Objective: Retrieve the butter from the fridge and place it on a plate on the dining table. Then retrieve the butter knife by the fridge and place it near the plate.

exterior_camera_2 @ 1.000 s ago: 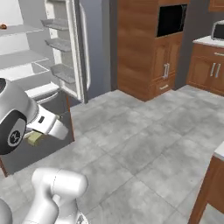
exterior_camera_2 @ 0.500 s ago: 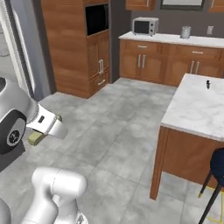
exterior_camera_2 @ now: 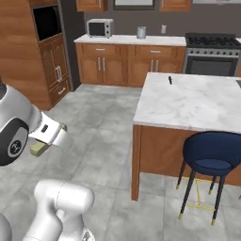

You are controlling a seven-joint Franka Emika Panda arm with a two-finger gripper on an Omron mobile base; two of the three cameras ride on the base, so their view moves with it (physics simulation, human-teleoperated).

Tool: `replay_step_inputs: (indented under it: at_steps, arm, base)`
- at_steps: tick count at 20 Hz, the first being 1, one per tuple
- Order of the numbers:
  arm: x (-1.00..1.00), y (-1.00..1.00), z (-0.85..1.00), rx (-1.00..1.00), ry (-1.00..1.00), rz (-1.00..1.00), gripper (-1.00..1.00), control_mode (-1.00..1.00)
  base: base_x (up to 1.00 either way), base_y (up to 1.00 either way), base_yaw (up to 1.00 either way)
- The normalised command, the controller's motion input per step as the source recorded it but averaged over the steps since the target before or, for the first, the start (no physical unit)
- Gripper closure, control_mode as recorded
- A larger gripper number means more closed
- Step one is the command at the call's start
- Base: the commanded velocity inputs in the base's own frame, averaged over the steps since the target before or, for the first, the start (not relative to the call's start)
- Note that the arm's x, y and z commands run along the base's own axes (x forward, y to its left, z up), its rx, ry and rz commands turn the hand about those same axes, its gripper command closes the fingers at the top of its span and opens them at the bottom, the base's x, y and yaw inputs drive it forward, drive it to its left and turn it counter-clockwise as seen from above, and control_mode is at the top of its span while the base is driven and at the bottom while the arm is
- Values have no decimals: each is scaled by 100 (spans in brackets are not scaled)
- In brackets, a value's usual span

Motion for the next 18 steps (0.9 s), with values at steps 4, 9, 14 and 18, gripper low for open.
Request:
replay_step_inputs:
  at_steps: [4,9,14,18]
  arm:
    - [0,0,0,0,0,0,100,100]
    - [0,0,0,0,0,0,100,100]
    - [0,0,0,0,0,0,100,100]
    - [0,0,0,0,0,0,100,100]
  base:
    - [11,-93,-27]
    - [14,-100,-15]
    - [38,-100,0]
    - [52,-100,4]
